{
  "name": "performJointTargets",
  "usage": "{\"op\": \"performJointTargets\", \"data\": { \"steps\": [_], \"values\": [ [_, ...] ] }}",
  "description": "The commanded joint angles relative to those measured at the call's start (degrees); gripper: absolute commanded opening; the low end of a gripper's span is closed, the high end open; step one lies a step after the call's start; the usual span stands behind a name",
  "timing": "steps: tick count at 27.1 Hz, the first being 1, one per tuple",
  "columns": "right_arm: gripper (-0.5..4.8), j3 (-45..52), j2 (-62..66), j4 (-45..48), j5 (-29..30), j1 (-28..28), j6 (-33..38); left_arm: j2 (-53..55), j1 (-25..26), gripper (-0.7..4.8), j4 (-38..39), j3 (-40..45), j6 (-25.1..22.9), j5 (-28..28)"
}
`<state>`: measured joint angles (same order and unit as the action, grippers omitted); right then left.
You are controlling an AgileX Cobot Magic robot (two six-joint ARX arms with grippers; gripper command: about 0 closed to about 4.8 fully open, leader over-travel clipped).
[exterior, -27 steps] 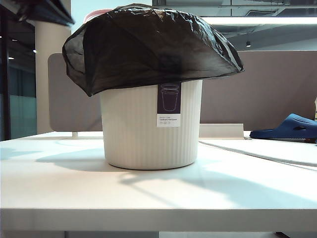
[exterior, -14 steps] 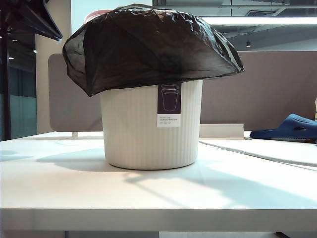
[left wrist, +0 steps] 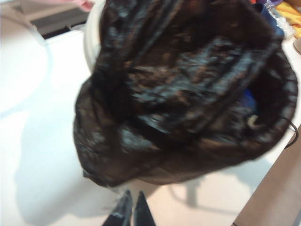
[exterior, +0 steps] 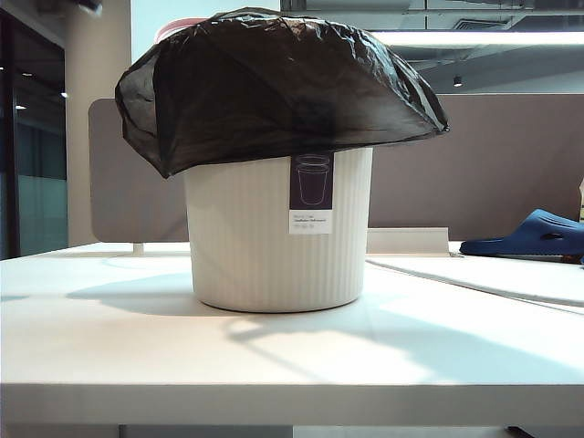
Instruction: Open the ring lid of the trash can, pull out the black garbage bag inside, and place it on the table.
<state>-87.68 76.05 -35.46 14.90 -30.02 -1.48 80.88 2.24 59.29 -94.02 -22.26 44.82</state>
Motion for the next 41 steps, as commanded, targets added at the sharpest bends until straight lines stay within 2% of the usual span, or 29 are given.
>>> {"op": "performJointTargets", "data": {
  "steps": [1, 2, 5, 15, 19, 27, 34, 41],
  "values": [
    [2.19, -0.17, -0.26, 0.28, 1.33, -0.04, 0.46, -5.95, -0.07, 0.1, -2.43, 3.45, 0.07, 0.44],
    [2.19, -0.17, -0.24, 0.07, 2.05, -0.04, 0.48, -7.65, -0.07, -0.06, -3.21, 4.76, 0.2, 0.42],
    [2.2, -0.15, -0.24, -0.74, 2.25, -0.04, 0.92, -13.16, -0.07, -0.06, -6.14, 9.57, 0.68, 0.44],
    [2.2, 0.66, -0.37, -2.47, 6.08, -0.09, 3.17, -29.88, -1.18, -0.06, -18.67, 27.63, 7.39, 0.31],
    [2.2, 2.16, -0.37, -2.43, 6.93, -0.11, 3.96, -34.34, -2.1, -0.06, -20.9, 33.79, 7.91, -0.15],
    [2.2, 3.48, -0.24, -2.01, 9.68, -0.42, 5.16, -36.7, -2.21, -0.06, -26.75, 43.06, 14.69, 0.04],
    [2.2, 3.48, -0.33, -2.47, 10.34, -0.46, 6.6, -36.79, -2.23, -0.06, -39.26, 52.61, 23.12, -0.02],
    [2.2, 3.48, -0.48, -3.52, 10.32, -0.46, 6.56, -36.89, -2.25, -0.06, -48.61, 59.58, 27.5, 0.42]
  ]
}}
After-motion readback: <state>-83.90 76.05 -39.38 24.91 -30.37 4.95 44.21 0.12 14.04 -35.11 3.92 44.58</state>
